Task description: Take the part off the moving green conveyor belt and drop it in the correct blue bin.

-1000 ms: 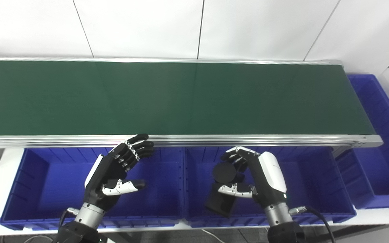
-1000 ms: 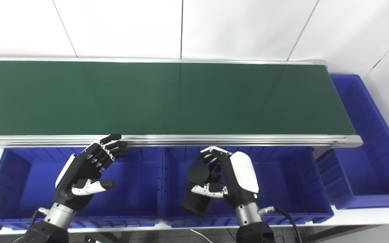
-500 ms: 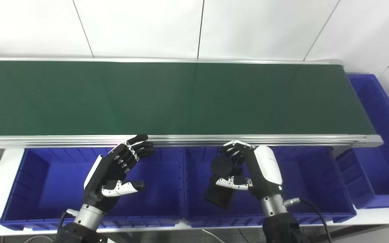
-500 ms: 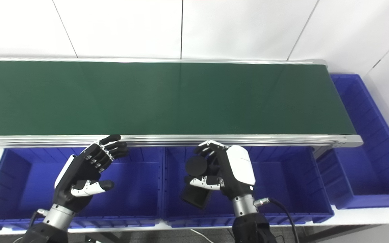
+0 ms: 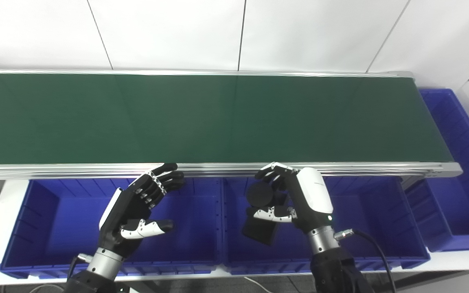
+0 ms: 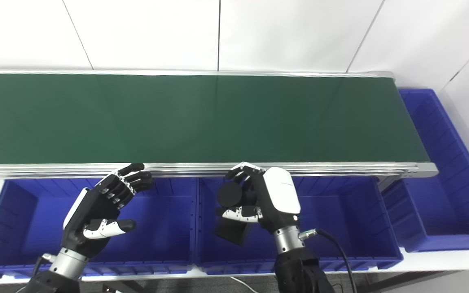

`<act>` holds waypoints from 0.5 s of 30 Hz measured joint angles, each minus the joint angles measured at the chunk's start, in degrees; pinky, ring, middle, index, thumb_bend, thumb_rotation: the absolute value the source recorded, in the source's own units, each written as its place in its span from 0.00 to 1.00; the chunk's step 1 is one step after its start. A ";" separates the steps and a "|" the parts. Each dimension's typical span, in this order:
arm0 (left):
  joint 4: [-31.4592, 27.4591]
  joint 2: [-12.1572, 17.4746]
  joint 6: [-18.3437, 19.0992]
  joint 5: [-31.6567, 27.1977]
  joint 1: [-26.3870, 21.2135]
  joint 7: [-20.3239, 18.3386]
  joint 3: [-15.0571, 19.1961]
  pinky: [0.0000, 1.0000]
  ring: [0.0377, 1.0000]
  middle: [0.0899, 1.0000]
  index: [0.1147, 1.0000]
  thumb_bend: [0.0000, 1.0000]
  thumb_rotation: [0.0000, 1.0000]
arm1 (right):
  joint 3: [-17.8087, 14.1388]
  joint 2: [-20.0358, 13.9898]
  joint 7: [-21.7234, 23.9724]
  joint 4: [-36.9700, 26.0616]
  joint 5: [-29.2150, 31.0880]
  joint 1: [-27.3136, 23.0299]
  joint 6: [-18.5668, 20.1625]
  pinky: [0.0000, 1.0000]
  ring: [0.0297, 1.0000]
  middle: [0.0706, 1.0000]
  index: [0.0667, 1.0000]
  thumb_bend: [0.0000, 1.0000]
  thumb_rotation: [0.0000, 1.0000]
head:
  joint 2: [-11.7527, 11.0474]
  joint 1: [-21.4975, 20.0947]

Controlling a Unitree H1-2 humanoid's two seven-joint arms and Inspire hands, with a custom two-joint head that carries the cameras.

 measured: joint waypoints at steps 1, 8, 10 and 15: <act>-0.01 0.12 0.04 0.00 0.01 0.00 0.00 0.77 0.71 0.70 0.73 1.00 0.25 | 0.46 -0.17 0.13 0.01 -0.79 0.01 0.00 0.40 0.40 0.44 0.50 0.50 0.00 | 0.00 0.00; -0.21 0.33 0.42 -0.01 0.27 0.02 0.01 0.75 0.70 0.70 0.73 1.00 0.25 | 2.08 -1.55 1.06 2.68 -2.39 -0.08 0.00 0.38 0.41 0.43 0.50 0.50 0.00 | 0.26 -0.35; -0.21 0.33 0.58 -0.02 0.26 0.02 0.03 0.76 0.70 0.70 0.73 1.00 0.25 | 2.10 -1.72 1.39 2.89 -2.81 -0.15 0.00 0.38 0.41 0.44 0.50 0.50 0.00 | 0.35 -0.44; -0.21 0.34 0.86 -0.02 0.24 0.02 0.06 0.75 0.70 0.69 0.73 1.00 0.25 | 2.13 -1.97 1.51 3.56 -3.71 -0.56 0.01 0.38 0.41 0.44 0.50 0.50 0.00 | 0.35 -0.44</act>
